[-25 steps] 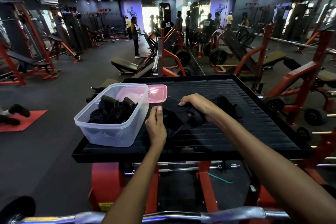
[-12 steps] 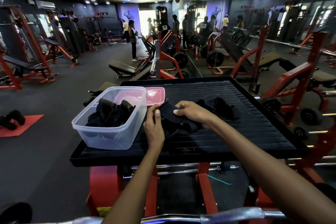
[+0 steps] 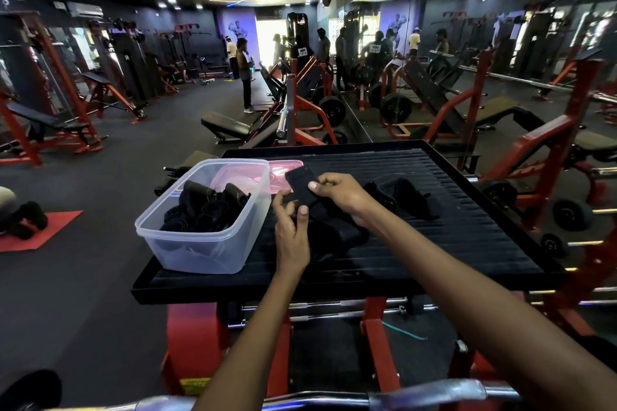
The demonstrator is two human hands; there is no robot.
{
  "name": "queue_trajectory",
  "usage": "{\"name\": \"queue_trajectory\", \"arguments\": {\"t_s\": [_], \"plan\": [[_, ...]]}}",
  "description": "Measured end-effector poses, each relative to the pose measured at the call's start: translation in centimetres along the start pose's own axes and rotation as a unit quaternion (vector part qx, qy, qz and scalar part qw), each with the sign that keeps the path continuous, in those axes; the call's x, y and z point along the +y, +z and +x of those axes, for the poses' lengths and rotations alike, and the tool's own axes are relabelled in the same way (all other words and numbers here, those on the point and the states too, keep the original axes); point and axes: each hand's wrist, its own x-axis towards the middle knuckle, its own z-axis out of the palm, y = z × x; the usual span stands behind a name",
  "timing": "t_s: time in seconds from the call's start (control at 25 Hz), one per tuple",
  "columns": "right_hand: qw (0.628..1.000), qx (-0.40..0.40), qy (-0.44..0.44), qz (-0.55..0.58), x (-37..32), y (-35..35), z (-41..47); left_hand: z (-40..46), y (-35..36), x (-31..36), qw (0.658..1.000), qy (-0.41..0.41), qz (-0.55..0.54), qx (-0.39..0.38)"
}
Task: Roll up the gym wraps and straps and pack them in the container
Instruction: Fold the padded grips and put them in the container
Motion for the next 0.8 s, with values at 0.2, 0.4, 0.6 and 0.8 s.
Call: {"name": "queue_trajectory", "arguments": {"t_s": [0.2, 0.4, 0.6, 0.8], "plan": [[0.988, 0.099, -0.042, 0.110, -2.5, -1.1, 0.9, 0.1, -0.3, -0.3, 0.996, 0.019, 0.085, -0.035], [0.958, 0.072, -0.040, 0.275, -3.9, -2.9, 0.1, 0.2, -0.3, 0.0, 0.983, -0.014, 0.164, -0.082], [0.934, 0.057, -0.020, 0.353, -4.0, -3.7, -1.9, 0.5, -0.2, 0.3, 0.974, -0.066, 0.214, 0.022], [0.945, 0.039, 0.001, 0.325, -2.0, -5.3, -4.1, 0.7, 0.2, -0.1, 0.963, -0.078, 0.255, 0.047]]}}
